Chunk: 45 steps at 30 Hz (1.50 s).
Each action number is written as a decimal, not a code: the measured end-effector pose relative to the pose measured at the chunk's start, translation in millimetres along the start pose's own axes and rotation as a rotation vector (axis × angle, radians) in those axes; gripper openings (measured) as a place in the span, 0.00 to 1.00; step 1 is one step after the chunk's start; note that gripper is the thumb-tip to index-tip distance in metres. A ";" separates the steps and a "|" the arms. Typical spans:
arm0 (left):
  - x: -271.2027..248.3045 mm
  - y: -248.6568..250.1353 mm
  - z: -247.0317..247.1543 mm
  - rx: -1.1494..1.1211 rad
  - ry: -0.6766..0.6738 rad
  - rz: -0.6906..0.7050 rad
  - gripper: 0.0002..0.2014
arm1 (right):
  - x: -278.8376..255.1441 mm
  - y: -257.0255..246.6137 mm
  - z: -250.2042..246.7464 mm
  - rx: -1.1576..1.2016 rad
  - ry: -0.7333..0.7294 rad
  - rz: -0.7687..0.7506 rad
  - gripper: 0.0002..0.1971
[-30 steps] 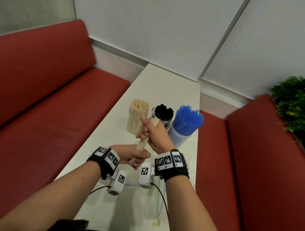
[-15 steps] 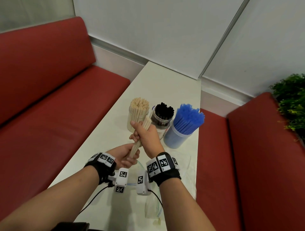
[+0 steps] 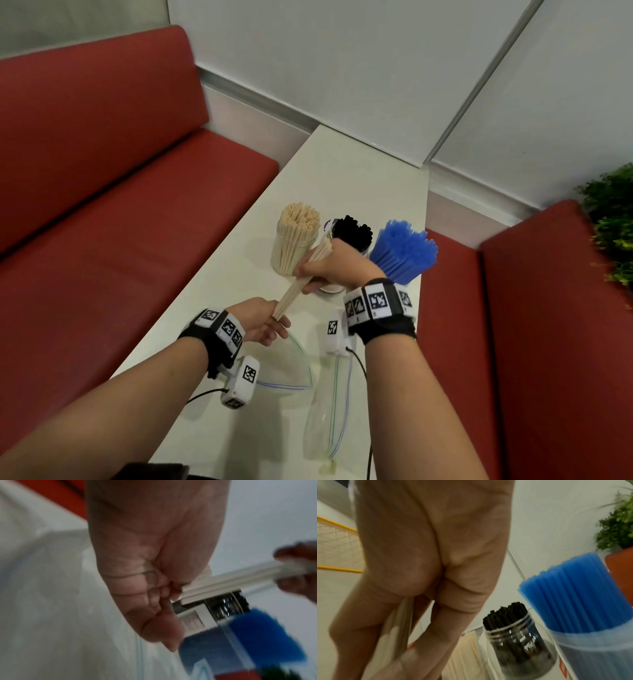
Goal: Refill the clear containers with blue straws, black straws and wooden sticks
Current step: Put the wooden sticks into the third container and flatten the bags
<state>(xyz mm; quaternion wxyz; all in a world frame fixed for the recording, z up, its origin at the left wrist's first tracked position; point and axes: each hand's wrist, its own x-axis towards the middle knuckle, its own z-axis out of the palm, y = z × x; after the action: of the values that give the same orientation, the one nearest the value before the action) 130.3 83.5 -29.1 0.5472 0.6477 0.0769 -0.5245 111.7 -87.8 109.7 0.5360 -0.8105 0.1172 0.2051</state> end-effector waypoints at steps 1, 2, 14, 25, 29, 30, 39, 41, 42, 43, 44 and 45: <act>0.1 1.1 -0.1 0.097 0.027 0.000 0.22 | 3.3 -5.4 -7.2 -0.030 0.034 -0.006 0.11; -0.7 3.0 -0.3 0.240 0.042 0.017 0.22 | 6.7 -11.3 -14.8 -0.052 0.072 -0.016 0.09; 23.4 -48.2 8.0 1.670 0.083 0.204 0.28 | 57.0 -58.1 -43.2 -0.161 0.510 -0.132 0.03; 27.4 -71.6 7.8 1.688 0.149 0.246 0.18 | 85.5 -25.0 -16.0 -0.214 0.526 -0.023 0.12; 27.2 -75.6 9.5 1.654 0.174 0.206 0.16 | 88.1 -30.4 -17.7 -0.177 0.541 -0.052 0.10; 27.9 -75.3 8.5 1.654 0.174 0.197 0.17 | 88.0 -32.5 -17.5 -0.197 0.573 -0.102 0.08; 28.2 -66.2 -3.4 1.386 0.207 0.246 0.21 | 102.8 -6.7 18.2 -0.797 0.450 -0.188 0.30; 27.4 -61.2 -4.0 1.342 0.228 0.271 0.19 | 103.0 6.7 26.4 -0.888 0.328 -0.074 0.34; 27.7 -59.8 -4.2 1.364 0.237 0.282 0.18 | 100.2 9.7 29.2 -0.868 0.349 -0.104 0.34; 27.1 -58.3 -4.4 1.402 0.223 0.275 0.17 | 95.3 11.5 32.3 -0.813 0.423 -0.208 0.32; 27.6 -57.5 -3.7 1.444 0.195 0.273 0.17 | 90.3 13.6 36.9 -0.716 0.524 -0.340 0.29; 27.4 -56.1 -2.3 1.499 0.182 0.278 0.17 | 84.1 15.7 42.8 -0.585 0.599 -0.446 0.25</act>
<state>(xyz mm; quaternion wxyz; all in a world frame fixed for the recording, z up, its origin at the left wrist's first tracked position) 105.9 94.1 -85.6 0.0142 0.8900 -0.3365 -0.3075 171.1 -52.3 43.7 0.2588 -0.9563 0.0270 -0.1332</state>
